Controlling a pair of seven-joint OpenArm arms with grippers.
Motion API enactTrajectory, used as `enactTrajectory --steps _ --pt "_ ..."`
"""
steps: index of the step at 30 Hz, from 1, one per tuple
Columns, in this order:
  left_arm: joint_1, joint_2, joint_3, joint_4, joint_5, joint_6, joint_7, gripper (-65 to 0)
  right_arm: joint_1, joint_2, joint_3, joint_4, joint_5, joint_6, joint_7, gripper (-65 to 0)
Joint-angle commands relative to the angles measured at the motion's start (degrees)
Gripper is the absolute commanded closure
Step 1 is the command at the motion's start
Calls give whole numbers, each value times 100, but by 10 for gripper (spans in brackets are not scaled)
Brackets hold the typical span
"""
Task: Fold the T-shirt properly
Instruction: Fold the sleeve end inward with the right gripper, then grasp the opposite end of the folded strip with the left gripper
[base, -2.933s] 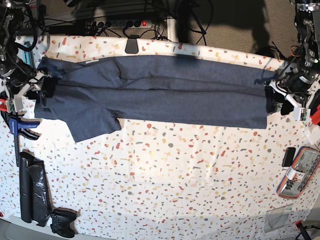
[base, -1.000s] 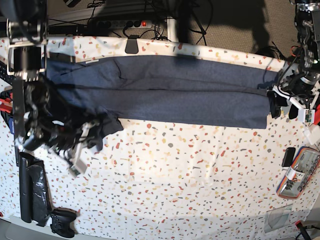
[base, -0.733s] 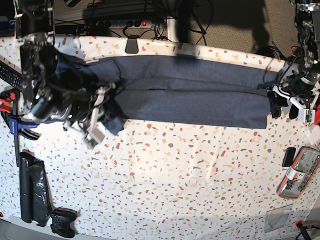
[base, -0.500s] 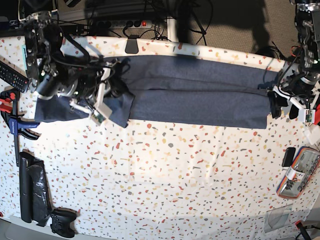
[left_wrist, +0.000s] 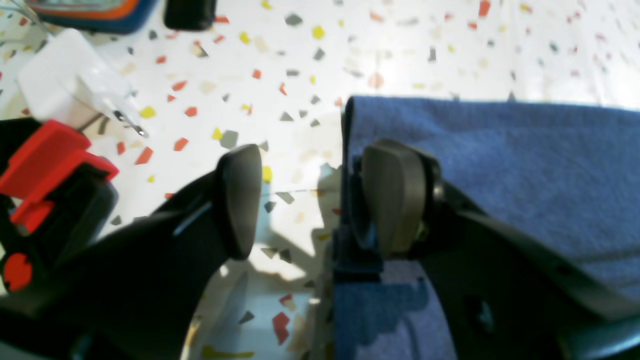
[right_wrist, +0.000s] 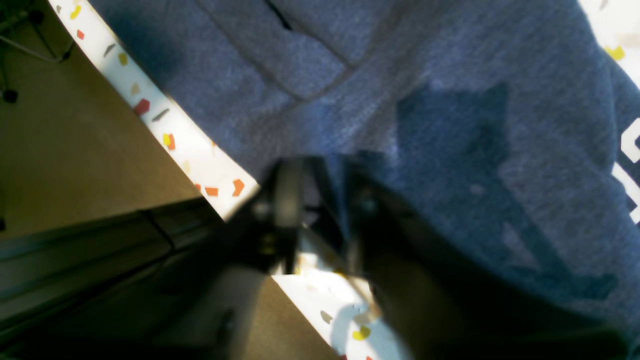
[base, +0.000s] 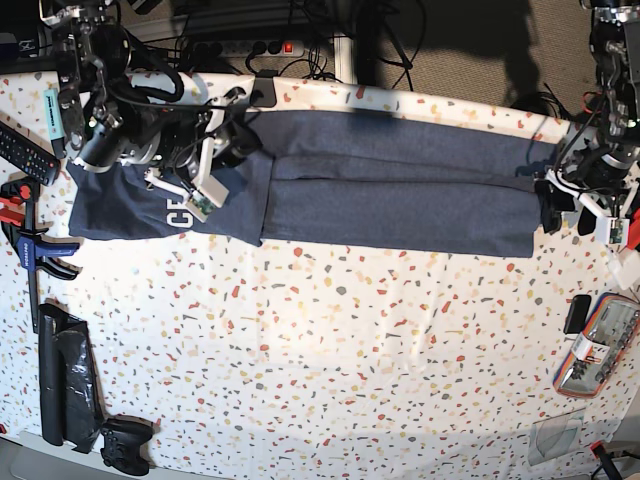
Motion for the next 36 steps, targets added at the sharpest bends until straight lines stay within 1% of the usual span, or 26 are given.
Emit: enactTrajectory --steps 1,2,3,6,9,11,13,14,18,21,22,23,25,26,27,29,31,32,33,35,36 --pt "-68 -101 -37 103 -68 -151 -107 -348 72 76 42 116 101 28 92 -259" --pt "-68 -103 -37 103 -66 -271 -101 -349 83 74 42 116 101 28 92 -304" --pt "-68 -103 -37 103 -66 -354 -55 -349 85 76 42 116 98 28 90 -330" --pt "-66 -138 -37 101 -94 -409 201 -348 83 74 42 116 98 28 90 -334" --pt "-66 -208 -37 96 -538 -446 625 -348 83 74 42 116 96 28 90 -334" --pt "-66 -208 -37 68 -868 -625 809 -348 83 74 42 116 96 28 90 -334" --pt "-70 -205 -35 -127 -1141 -800 809 -348 83 74 42 116 98 28 90 -334" --pt "-83 -205 -35 -284 -1165 -837 789 -348 83 74 42 116 98 28 90 -334" --pt "-149 -208 -37 -1062 -1172 -861 393 -348 83 74 42 116 98 28 92 -334" --pt "-284 -210 -37 -1453 -1342 -868 483 -348 85 72 42 116 103 28 92 -334" --pt "-334 -210 -37 -1539 -1432 -953 570 -348 85 74 42 116 114 28 96 -334" --pt "-369 -210 -37 -1598 -1567 -1156 719 -348 85 74 42 116 118 28 96 -334" --pt "-387 -208 -35 -1606 -2028 -1572 1088 -347 85 74 42 116 118 28 94 -334" --pt "-387 -208 -35 -1606 -2264 -1746 1231 -344 85 74 42 116 118 28 96 -334" --pt "-385 -205 -35 -1606 -2428 -1835 1362 -336 85 74 42 116 118 28 96 -334" --pt "-385 -208 -35 -1606 -2583 -1835 1600 -310 85 74 42 116 118 28 96 -334" --pt "-382 -208 -35 -1606 -2586 -1835 1644 -263 85 74 42 116 118 28 98 -334" --pt "-385 -210 -35 -1606 -2586 -1835 1602 -225 85 74 42 116 118 28 116 -334" --pt "-385 -210 -37 -1606 -2588 -1835 1493 -173 85 72 42 116 118 28 125 -334" --pt "-385 -212 -37 -1606 -2583 -1835 1130 -36 85 74 42 116 118 28 133 -334" --pt "-385 -214 -37 -1606 -2581 -1835 918 0 85 74 42 116 118 28 131 -334"
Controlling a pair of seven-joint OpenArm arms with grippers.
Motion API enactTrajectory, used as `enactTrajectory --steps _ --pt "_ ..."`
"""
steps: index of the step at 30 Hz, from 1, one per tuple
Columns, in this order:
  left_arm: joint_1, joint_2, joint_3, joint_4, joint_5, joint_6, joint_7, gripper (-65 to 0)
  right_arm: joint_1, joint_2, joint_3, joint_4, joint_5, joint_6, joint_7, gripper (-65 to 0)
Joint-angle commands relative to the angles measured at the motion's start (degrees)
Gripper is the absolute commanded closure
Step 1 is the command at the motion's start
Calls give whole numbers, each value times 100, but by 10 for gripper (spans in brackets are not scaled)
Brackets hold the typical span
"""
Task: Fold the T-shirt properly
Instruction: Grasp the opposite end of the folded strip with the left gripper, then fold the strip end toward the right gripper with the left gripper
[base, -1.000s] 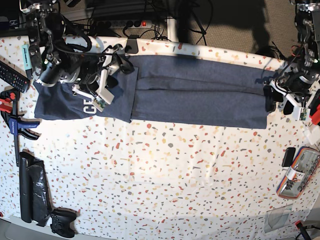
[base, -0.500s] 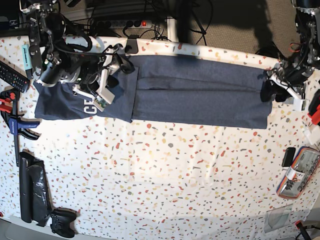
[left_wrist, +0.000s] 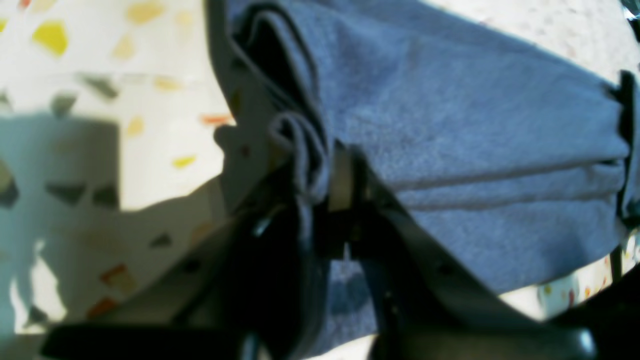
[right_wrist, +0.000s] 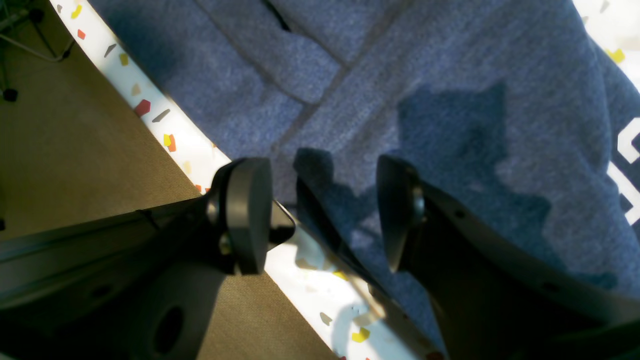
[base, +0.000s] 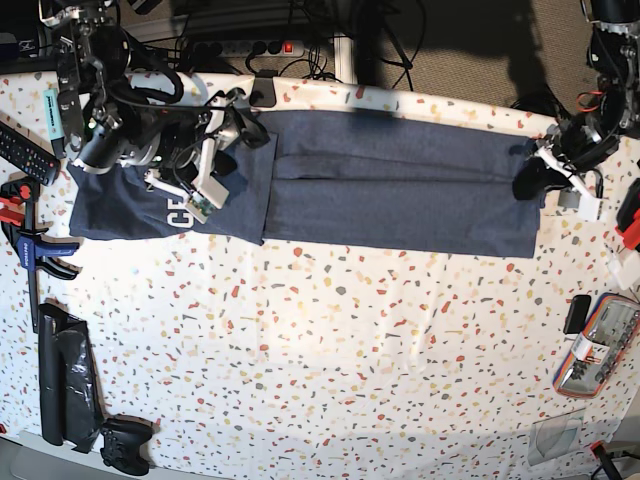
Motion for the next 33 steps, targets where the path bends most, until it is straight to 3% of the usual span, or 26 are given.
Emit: enactTrajectory --steps 1,3,6,11,13,18,21,26,29,33 --pt "-55 -111 -33 83 -90 -58 -332 0 63 63 39 116 87 28 103 -334" --pt "-59 -166 -48 83 -85 -58 -608 0 63 63 39 116 87 28 50 -334" --pt "-170 -164 -348 83 85 162 -605 0 63 61 39 116 90 28 44 -334" --pt "-435 -166 -1169 122 140 190 -457 0 63 61 37 116 87 28 46 -334" --pt "-514 -164 -1399 238 -190 190 44 0 63 63 37 116 85 28 44 -334" --pt "-505 11 -1447 896 -1847 166 2072 0 66 61 37 116 87 28 50 -334" --pt "-424 494 -1436 1314 -2079 98 2293 0 66 63 37 116 87 28 50 -334" --pt "-385 1401 -761 1735 -2083 101 2551 0 66 61 39 116 85 28 50 -334" --pt "-389 1637 44 1738 -1729 103 2465 0 63 61 39 116 85 28 50 -334" --pt "-420 1694 960 1738 -767 240 1714 0 63 63 39 116 79 28 48 -334"
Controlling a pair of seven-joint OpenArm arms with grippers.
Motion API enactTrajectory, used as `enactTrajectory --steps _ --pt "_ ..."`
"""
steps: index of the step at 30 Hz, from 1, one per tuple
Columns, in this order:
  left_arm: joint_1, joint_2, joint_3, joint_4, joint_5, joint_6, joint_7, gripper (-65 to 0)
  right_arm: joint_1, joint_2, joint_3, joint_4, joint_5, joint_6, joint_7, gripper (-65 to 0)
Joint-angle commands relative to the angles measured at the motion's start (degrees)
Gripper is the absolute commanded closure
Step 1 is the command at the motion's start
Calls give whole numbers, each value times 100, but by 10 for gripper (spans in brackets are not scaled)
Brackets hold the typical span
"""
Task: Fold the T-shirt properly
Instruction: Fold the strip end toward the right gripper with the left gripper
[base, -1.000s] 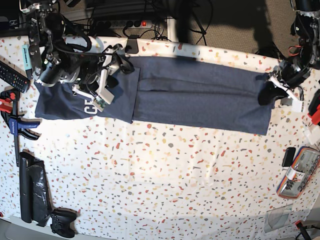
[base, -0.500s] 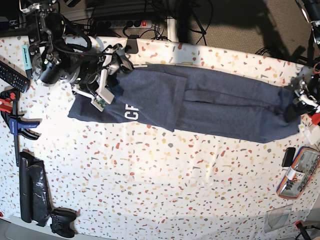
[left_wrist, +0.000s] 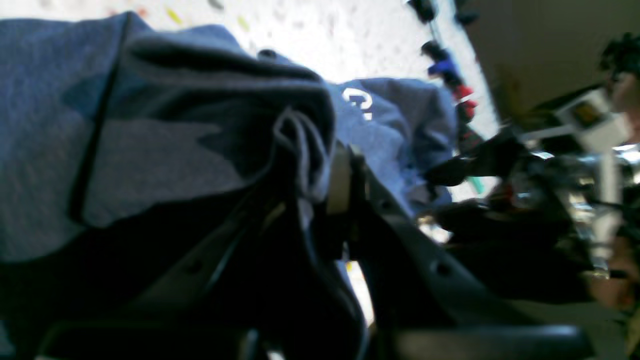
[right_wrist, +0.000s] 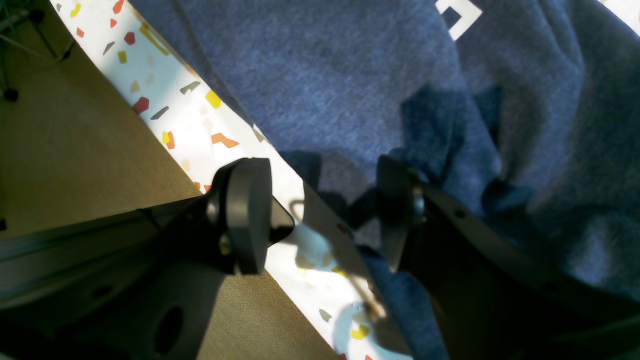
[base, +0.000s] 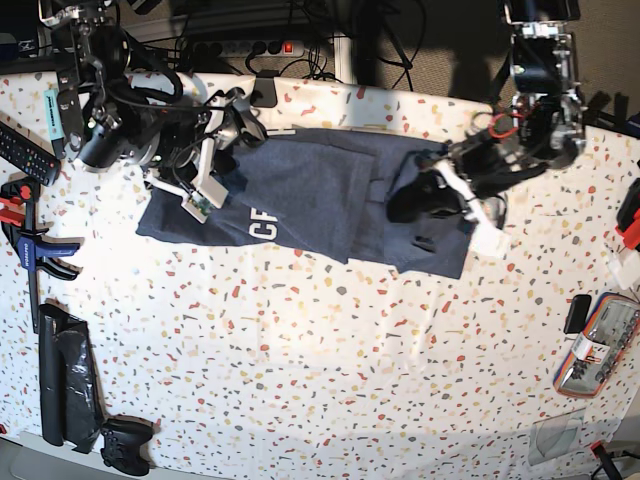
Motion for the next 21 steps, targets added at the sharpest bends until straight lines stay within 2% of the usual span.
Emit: enactTrajectory --steps 1,3,5,8,9,10,13,21 --pt "-105 -33 120 109 63 85 -258 0 66 63 39 116 66 28 92 -334" --pt "-109 -35 356 109 422 203 -391 0 66 61 39 116 72 28 94 -334" --pt "-107 -33 529 109 466 201 -417 0 66 61 39 116 72 28 105 -334" --pt "-109 -33 748 109 459 203 -678 -264 66 61 39 116 70 28 184 -334" --pt "-116 -33 809 111 435 203 -748 -334 66 61 39 116 70 28 181 -334" --pt "-133 -33 866 111 341 201 -750 -375 66 61 39 116 70 28 181 -334" --pt "-280 -33 990 111 44 197 -730 -389 66 61 39 116 70 28 199 -334" --pt "-750 -35 1012 111 22 155 -726 -389 66 63 46 116 48 28 219 -334"
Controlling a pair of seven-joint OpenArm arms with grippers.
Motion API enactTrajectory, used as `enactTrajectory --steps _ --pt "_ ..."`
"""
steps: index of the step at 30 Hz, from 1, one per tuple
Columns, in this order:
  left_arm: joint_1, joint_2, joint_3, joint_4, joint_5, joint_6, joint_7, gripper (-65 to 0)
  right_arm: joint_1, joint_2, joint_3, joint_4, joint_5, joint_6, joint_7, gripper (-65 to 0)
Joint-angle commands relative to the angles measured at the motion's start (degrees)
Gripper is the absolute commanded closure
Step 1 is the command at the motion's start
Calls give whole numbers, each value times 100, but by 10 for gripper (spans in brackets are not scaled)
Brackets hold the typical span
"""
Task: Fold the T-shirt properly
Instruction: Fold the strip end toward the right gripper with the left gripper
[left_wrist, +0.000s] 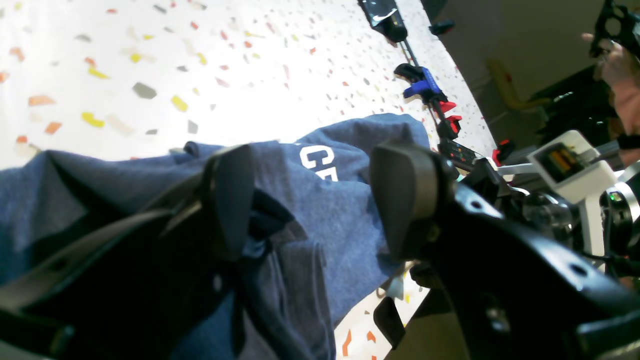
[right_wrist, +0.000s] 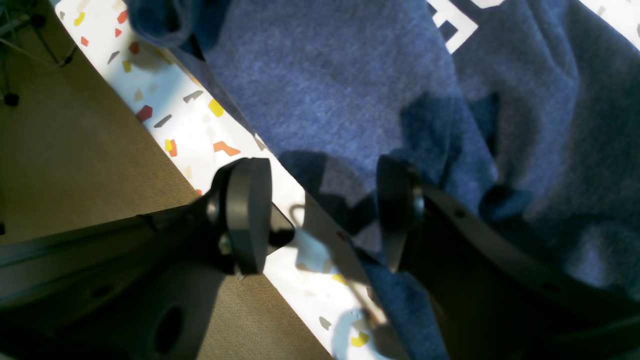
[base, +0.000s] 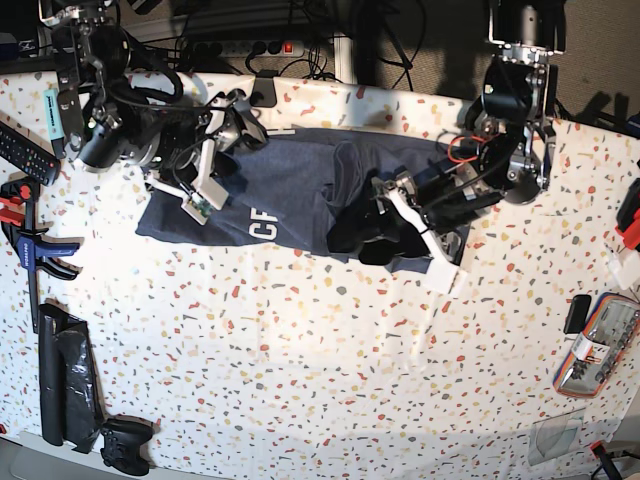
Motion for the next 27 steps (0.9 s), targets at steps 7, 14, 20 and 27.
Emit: enactTrajectory --steps 7,14,20,27 --pt "-439 0 -22 111 -28 -66 -138 -389 66 61 420 114 76 28 101 -334" --pt "-525 -155 -22 111 236 -66 35 -389 44 59 1434 111 142 28 -332 -334" --pt "-479 -691 -81 111 535 -61 -52 -389 -15 50 2509 -472 691 -63 -514 -334" --pt "-295 -826 -680 111 509 -59 -50 -389 17 50 2802 -1982 1154 -63 -511 -334"
